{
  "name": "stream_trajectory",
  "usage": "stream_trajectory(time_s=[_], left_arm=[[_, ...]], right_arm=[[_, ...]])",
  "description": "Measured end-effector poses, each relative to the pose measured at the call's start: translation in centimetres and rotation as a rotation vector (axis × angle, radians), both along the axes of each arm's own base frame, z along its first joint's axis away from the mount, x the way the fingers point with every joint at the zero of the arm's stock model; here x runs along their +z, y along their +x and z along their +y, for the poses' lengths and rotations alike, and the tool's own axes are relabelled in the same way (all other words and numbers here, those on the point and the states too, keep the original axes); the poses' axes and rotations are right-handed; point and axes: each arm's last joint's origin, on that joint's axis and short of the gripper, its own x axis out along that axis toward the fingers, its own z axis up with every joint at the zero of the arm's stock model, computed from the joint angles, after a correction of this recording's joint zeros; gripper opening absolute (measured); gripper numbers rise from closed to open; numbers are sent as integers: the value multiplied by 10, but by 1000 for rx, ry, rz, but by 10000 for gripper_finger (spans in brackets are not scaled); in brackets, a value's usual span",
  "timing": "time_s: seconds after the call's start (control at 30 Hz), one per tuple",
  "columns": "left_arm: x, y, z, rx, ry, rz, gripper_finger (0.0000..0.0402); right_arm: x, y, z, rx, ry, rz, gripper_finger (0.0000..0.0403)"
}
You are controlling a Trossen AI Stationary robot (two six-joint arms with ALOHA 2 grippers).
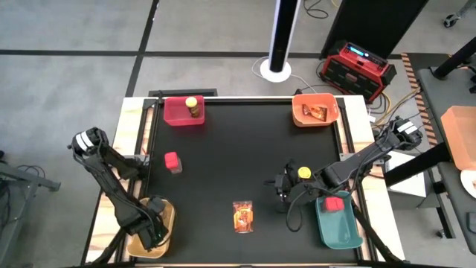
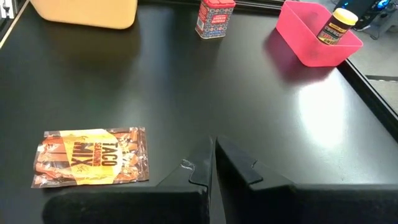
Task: Sort spices by type
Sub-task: Put the brown seasoning bottle into the yellow bin
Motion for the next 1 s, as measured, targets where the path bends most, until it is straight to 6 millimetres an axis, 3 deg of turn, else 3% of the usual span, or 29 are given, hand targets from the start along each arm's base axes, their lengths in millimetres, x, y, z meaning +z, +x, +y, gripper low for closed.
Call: stream_trajectory(time_s=[0.1, 0.43, 0.67, 1.0], left_arm=[[0, 0, -1, -4, -8, -5, 165], [11, 6, -10, -251, -106, -59, 165], [17, 5, -10, -71, -51, -26, 165], [3, 5, -12, -58, 28, -14, 165]], right_arm=[[0, 0, 0, 0, 1, 0, 13], [0, 0, 0, 1, 0, 0, 13], [0, 0, 0, 1, 0, 0, 13], [-1, 0, 0, 12, 8, 6, 13]])
